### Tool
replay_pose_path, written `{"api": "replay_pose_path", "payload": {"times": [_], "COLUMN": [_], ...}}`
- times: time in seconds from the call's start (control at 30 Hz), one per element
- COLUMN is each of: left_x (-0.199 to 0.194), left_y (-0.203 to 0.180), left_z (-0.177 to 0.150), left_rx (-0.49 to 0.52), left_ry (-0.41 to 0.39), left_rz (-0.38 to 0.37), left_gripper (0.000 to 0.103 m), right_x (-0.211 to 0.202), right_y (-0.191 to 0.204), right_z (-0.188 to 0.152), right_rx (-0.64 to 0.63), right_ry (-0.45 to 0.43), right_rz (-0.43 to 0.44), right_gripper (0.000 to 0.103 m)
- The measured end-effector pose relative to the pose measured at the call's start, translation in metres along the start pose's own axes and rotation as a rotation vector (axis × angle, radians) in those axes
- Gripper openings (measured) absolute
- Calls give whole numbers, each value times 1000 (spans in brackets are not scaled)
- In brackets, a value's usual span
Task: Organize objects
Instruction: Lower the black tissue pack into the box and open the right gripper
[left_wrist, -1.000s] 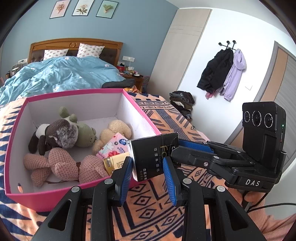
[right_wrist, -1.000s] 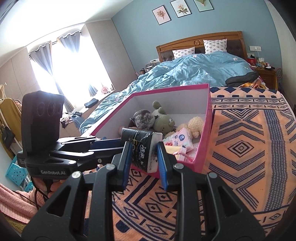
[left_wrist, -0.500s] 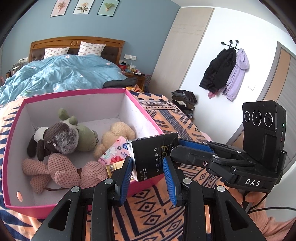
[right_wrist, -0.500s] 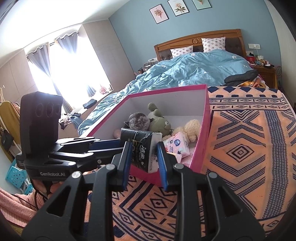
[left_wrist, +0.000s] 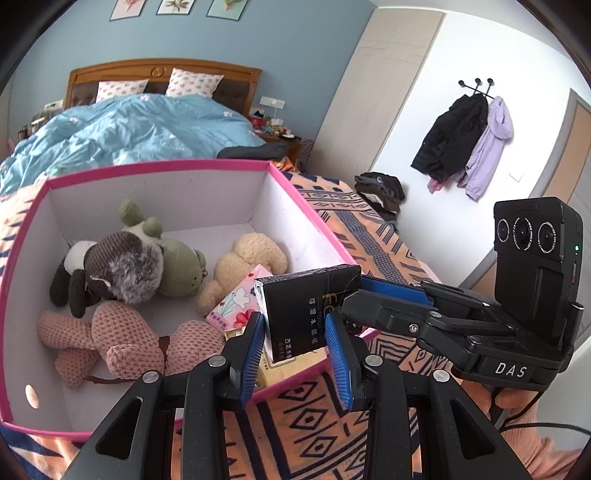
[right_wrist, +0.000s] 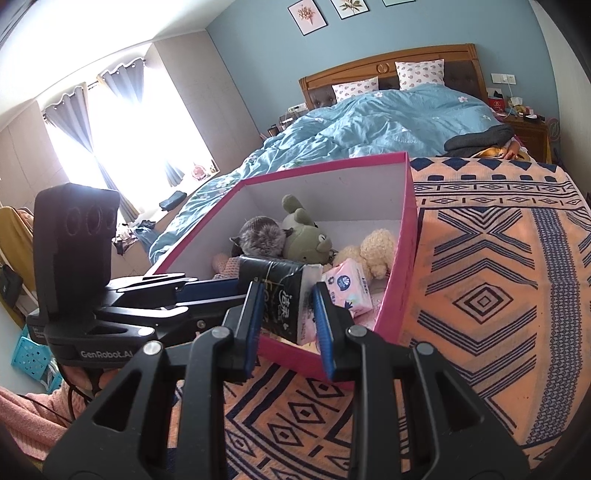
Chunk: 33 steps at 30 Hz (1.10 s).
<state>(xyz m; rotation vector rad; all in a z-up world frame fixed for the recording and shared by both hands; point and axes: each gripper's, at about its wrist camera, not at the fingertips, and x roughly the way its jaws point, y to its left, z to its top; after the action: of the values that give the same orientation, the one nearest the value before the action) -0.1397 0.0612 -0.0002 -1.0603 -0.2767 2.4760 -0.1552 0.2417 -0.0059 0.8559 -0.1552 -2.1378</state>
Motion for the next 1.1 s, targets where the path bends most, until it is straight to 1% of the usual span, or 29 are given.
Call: {"api": "replay_pose_path", "payload": {"times": [0.33, 0.5, 0.67, 0.77, 0.83, 0.87, 0.97, 1.03, 1.1], "left_x": [11, 15, 20, 20, 17, 14, 3, -7, -18], "left_y": [6, 8, 9, 10, 10, 10, 10, 9, 7], "left_z": [1, 1, 1, 0, -1, -1, -6, -10, -15], "left_rx": [-11, -21, -27, -33, -33, -34, -26, -22, -11], "left_ry": [32, 44, 54, 51, 39, 26, -7, -38, -65], "left_rz": [15, 12, 19, 26, 39, 51, 65, 79, 92], "left_gripper": [33, 33, 33, 38, 49, 56, 65, 70, 80], "right_x": [17, 20, 24, 26, 26, 25, 20, 15, 12], "right_y": [-4, -5, -1, 1, 2, 2, 5, 8, 13], "right_z": [1, 1, 2, 2, 1, 1, -2, -6, -10], "right_rx": [6, 6, -11, -26, -27, -28, -36, -42, -58], "right_ry": [49, 59, 72, 70, 62, 57, 40, 27, 16], "right_rz": [-41, -57, -96, -120, -140, -155, -162, -155, -158], "right_gripper": [31, 31, 31, 31, 31, 32, 39, 40, 42]}}
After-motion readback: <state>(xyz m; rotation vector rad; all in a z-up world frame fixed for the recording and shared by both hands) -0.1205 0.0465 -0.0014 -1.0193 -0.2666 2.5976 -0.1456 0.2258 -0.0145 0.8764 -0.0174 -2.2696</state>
